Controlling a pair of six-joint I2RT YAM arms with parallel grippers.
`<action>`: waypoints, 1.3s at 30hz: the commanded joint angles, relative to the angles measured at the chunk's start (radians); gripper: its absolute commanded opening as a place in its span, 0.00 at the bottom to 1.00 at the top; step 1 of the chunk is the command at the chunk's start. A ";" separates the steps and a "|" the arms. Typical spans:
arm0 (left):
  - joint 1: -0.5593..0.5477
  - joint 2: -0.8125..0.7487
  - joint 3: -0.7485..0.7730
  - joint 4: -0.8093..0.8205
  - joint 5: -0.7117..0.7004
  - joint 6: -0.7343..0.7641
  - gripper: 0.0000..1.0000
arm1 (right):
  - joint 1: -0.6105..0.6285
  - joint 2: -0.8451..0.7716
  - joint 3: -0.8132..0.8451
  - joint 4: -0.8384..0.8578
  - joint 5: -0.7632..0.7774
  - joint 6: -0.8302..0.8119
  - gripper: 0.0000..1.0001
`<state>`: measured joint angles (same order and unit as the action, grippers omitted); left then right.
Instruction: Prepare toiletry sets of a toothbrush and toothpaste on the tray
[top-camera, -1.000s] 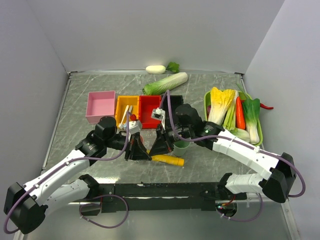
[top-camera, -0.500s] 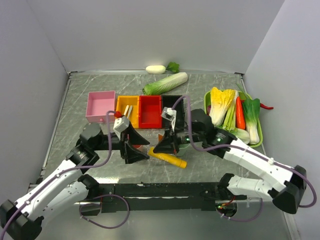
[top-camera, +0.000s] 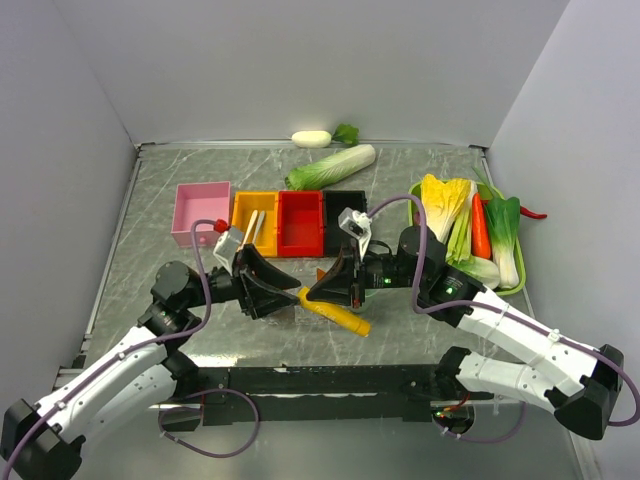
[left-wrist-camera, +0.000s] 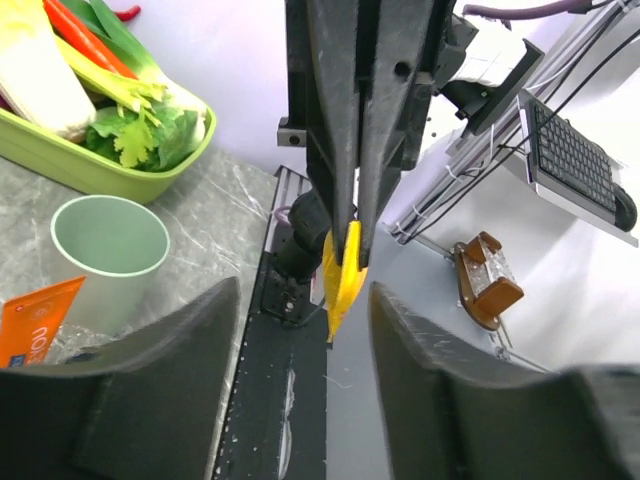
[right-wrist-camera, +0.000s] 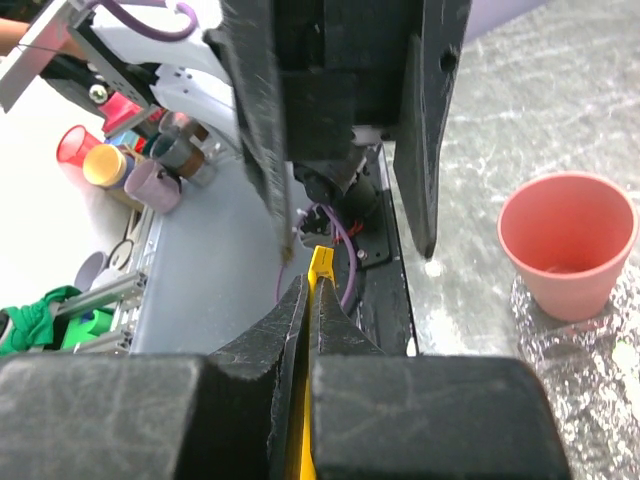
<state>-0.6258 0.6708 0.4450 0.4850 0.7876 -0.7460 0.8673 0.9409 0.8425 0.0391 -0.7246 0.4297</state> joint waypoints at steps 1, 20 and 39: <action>-0.029 0.047 0.014 0.075 0.007 -0.033 0.57 | 0.001 -0.013 -0.003 0.104 -0.016 0.023 0.00; -0.063 0.095 0.050 0.058 0.009 -0.004 0.16 | -0.001 -0.013 -0.002 0.067 0.013 -0.002 0.00; -0.075 0.015 0.179 -0.345 -0.255 0.152 0.01 | -0.033 -0.108 0.043 -0.179 0.292 -0.075 0.71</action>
<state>-0.6991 0.7223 0.5304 0.2729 0.6483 -0.6716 0.8532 0.9112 0.8413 -0.0990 -0.5247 0.3790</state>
